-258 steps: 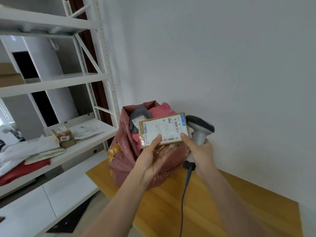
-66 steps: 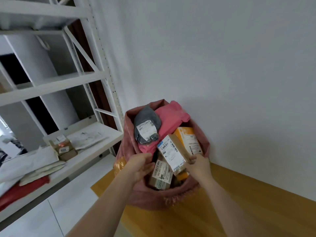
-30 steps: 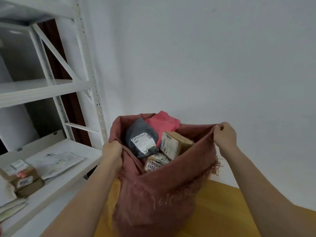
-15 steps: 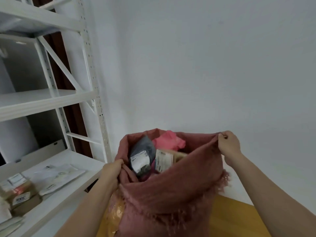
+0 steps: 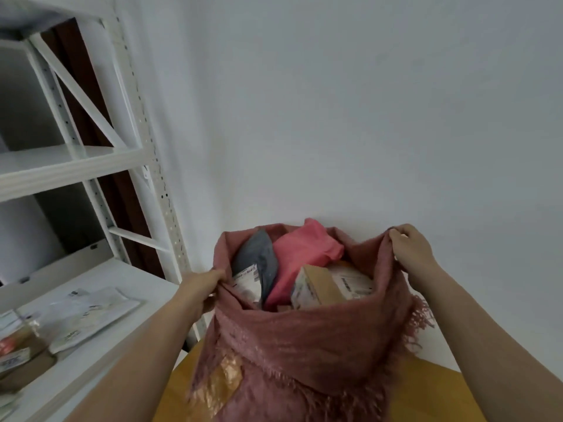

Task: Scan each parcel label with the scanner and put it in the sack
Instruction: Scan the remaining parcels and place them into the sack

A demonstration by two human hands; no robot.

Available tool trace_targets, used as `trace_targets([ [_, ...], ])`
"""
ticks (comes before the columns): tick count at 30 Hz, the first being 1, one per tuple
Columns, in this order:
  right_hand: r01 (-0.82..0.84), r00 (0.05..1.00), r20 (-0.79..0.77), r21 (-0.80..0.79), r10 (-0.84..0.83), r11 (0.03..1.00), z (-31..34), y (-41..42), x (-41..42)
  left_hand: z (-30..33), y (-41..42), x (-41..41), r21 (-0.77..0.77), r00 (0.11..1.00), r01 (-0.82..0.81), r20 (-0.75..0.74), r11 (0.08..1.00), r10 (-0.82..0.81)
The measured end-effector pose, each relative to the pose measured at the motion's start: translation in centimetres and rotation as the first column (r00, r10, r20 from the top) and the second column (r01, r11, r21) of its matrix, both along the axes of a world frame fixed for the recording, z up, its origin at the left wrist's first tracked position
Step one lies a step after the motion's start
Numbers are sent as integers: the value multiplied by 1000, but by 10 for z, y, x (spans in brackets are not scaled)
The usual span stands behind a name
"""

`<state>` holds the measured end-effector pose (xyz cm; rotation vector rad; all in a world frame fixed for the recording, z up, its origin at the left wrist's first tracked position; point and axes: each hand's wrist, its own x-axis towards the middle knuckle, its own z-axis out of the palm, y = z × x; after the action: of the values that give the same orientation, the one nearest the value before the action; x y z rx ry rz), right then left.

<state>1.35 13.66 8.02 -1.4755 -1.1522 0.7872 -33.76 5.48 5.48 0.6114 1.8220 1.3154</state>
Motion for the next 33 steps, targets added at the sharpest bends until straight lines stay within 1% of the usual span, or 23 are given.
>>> trace_targets([
  [2, -52, 994, 90, -57, 57, 997, -6, 6, -6, -1, 8, -2, -2, 996, -7, -86, 1000, 7],
  [4, -80, 986, 135, -126, 97, 989, -11, 12, -9, -1, 21, -5, -11, 980, -45, -193, 999, 42],
  [6, -109, 985, 111, -193, 133, 975, -18, 13, -9, -1, 38, -8, -98, 938, -72, -345, 993, 34],
  [8, -161, 983, 49, -250, 179, 955, -22, 7, -7, -1, 53, -8, -135, 895, -52, -446, 989, -14],
  [9, -188, 977, 42, -280, 207, 941, -25, 4, -6, -1, 60, -8, -160, 874, -42, -483, 986, -42],
  [11, -197, 957, 129, -376, 261, 906, -32, -4, -6, -4, 74, -11, -196, 840, -22, -535, 980, -88],
  [12, -203, 938, 176, -417, 297, 886, -35, -8, -7, -6, 80, -14, -192, 838, 4, -535, 981, -108],
  [13, -221, 924, 190, -440, 331, 871, -40, -10, -9, -7, 86, -17, -173, 850, 44, -511, 984, -128],
  [14, -244, 918, 174, -458, 355, 855, -42, -13, -12, -8, 91, -20, -139, 873, 92, -464, 986, -147],
  [15, -247, 907, 198, -461, 371, 852, -45, -16, -16, -10, 95, -23, -99, 896, 134, -413, 986, -163],
  [17, -177, 840, 391, -455, 375, 873, -53, -15, -20, -14, 101, -26, -53, 919, 179, -346, 982, -186],
  [18, -141, 792, 488, -439, 367, 887, -55, -15, -22, -16, 103, -27, -53, 927, 193, -317, 980, -200],
  [19, -113, 759, 549, -419, 351, 901, -56, -17, -24, -19, 106, -28, -53, 936, 218, -269, 974, -225],
  [20, -100, 758, 562, -403, 332, 910, -57, -18, -25, -21, 107, -30, -49, 944, 257, -201, 965, -262],
  [22, -68, 817, 528, -311, 232, 948, -56, -19, -24, -21, 108, -30, -7, 942, 333, -54, 943, -333],
  [23, -43, 863, 484, -223, 148, 974, -50, -20, -24, -18, 109, -29, 35, 943, 331, -30, 943, -330],
  [24, -15, 904, 423, -123, 66, 992, -41, -20, -25, -13, 110, -29, 99, 956, 293, -28, 951, -291],
  [26, 35, 939, 339, 65, -55, 997, -13, -20, -28, 6, 113, -31, 256, 986, 167, -23, 952, -166],
  [28, 63, 948, 293, 222, -129, 973, 16, -17, -29, 31, 113, -38, 372, 997, 81, -29, 925, -76],
  [30, 99, 950, 239, 383, -202, 919, 42, -16, -30, 51, 111, -50, 460, 999, 42, -4, 887, -45],
  [31, 114, 950, 214, 438, -226, 892, 50, -15, -30, 57, 110, -57, 496, 999, 11, 33, 868, -31],
  [33, 104, 955, 198, 473, -220, 875, 57, -12, -34, 62, 105, -68, 527, 998, -54, 63, 848, 25],
])
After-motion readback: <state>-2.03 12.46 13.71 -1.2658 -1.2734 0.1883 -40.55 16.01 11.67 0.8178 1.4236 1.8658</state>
